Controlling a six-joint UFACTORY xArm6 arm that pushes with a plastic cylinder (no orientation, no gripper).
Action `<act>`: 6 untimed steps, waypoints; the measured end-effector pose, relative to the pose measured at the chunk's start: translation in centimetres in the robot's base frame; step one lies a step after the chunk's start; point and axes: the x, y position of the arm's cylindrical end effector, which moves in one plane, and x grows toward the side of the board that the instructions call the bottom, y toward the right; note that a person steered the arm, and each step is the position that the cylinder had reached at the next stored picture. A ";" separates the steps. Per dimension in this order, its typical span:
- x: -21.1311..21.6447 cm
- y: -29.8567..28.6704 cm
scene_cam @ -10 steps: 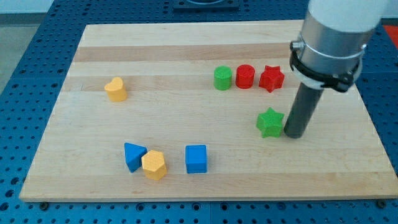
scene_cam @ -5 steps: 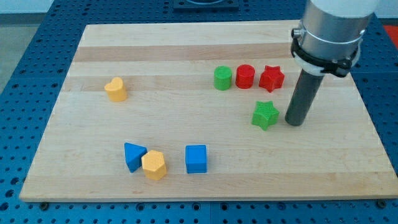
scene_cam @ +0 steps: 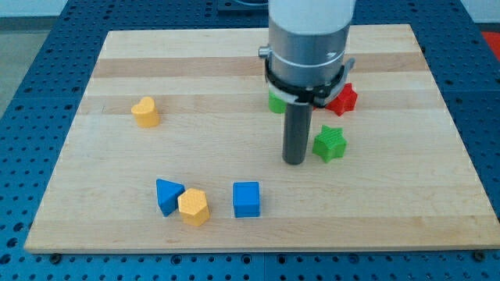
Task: Move the green star into the red star
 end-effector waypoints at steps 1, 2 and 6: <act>-2.7 4.7; -5.3 8.4; 1.6 8.7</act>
